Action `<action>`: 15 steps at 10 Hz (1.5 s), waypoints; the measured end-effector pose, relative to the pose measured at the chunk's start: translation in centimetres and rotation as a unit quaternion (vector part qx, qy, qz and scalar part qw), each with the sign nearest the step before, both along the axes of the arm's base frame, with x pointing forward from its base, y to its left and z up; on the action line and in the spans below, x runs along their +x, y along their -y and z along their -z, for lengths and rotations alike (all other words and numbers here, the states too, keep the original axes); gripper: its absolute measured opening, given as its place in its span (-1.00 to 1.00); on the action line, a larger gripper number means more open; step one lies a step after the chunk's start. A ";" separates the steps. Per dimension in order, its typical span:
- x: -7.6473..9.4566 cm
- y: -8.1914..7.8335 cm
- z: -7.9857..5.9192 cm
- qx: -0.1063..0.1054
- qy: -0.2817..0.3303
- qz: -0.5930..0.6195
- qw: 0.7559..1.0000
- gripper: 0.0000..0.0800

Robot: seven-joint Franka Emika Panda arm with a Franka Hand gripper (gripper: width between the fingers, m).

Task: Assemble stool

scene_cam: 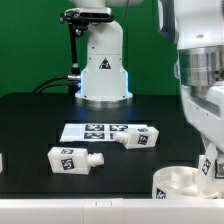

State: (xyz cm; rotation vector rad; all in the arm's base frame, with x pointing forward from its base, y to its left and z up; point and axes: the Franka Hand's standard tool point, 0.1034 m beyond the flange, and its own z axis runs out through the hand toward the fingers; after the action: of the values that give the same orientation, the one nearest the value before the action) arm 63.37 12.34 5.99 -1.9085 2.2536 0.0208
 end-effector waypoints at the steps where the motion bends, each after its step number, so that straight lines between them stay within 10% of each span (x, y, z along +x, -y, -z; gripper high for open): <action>1: -0.1 0.0 0.1 -0.002 0.001 -0.016 1.000 -0.16; 3: -0.1 0.0 0.1 -0.007 0.004 -0.055 0.998 -0.13; 5: 0.1 -0.2 -0.9 -0.013 0.012 -0.140 0.990 0.55; 7: -0.3 -0.9 -2.8 -0.017 0.016 -0.299 0.954 0.60; 11: -0.2 -0.6 -2.3 -0.036 0.038 -0.412 0.909 0.62; 15: -0.4 -1.5 -2.6 -0.096 0.060 -0.686 0.719 0.62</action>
Offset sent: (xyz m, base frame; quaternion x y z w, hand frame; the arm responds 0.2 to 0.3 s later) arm -0.0039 0.0013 0.0064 -0.0599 -0.0080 -0.1447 0.9876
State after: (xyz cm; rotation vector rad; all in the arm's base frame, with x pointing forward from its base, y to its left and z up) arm 62.95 13.87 8.58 -3.0300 0.3059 -0.1275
